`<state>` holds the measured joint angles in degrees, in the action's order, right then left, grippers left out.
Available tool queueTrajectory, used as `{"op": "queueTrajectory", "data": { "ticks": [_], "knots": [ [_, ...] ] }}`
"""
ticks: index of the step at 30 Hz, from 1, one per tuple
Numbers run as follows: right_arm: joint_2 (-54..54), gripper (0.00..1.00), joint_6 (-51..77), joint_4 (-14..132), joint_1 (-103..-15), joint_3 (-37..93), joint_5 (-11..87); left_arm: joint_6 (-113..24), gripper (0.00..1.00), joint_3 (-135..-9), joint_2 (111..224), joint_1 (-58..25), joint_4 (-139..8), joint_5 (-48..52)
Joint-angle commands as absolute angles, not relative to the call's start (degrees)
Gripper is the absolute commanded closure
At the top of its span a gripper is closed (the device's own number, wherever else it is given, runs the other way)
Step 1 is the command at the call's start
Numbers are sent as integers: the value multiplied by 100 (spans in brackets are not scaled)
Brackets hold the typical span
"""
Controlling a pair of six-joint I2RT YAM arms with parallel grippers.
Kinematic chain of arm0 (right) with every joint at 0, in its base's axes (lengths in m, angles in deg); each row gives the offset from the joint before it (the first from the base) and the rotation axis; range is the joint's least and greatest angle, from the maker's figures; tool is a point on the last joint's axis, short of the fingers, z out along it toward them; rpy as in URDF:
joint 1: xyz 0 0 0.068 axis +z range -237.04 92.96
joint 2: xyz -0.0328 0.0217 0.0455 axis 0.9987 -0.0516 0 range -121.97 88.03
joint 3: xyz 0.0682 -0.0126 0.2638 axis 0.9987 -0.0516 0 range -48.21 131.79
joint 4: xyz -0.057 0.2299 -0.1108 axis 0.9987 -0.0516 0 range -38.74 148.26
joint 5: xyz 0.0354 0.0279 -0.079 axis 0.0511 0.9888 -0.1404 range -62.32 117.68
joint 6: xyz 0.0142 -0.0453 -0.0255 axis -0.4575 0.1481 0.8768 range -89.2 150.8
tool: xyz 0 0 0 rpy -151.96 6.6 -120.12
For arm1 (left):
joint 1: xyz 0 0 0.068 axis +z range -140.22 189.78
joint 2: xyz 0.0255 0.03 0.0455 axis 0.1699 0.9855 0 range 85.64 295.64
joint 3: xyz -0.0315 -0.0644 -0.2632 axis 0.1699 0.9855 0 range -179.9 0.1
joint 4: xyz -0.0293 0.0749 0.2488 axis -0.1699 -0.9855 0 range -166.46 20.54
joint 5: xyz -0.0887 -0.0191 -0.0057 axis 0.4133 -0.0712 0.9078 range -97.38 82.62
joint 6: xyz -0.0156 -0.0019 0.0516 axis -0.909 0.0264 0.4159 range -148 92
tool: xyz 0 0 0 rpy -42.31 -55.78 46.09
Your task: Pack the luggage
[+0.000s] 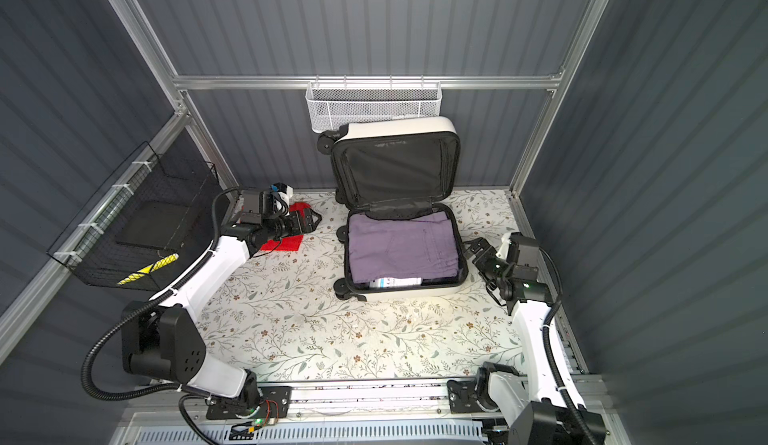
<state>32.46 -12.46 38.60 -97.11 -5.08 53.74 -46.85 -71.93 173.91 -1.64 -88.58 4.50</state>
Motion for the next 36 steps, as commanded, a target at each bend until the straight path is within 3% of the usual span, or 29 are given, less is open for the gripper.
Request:
{"op": "queueTrajectory", "data": {
  "ticks": [1,7,12,24,36],
  "knots": [
    [3426,3,-1423,4195,-9474,-515,5952,-4744,0,-7291,17855,36,-9270,-136],
    [3675,1,-1446,4149,-8013,-547,5047,-4910,0,-8004,18912,464,-9622,-329],
    [3224,1,-1410,4091,-7239,-429,4810,-4708,0,-8691,19610,538,-9754,-201],
    [2814,1,-1376,4032,-6604,-105,4810,-4667,0,-9337,20673,539,-9963,-183],
    [2820,1,-1427,3899,-6247,308,4755,-4566,0,-8560,20422,539,-9824,1]
  ]
}}
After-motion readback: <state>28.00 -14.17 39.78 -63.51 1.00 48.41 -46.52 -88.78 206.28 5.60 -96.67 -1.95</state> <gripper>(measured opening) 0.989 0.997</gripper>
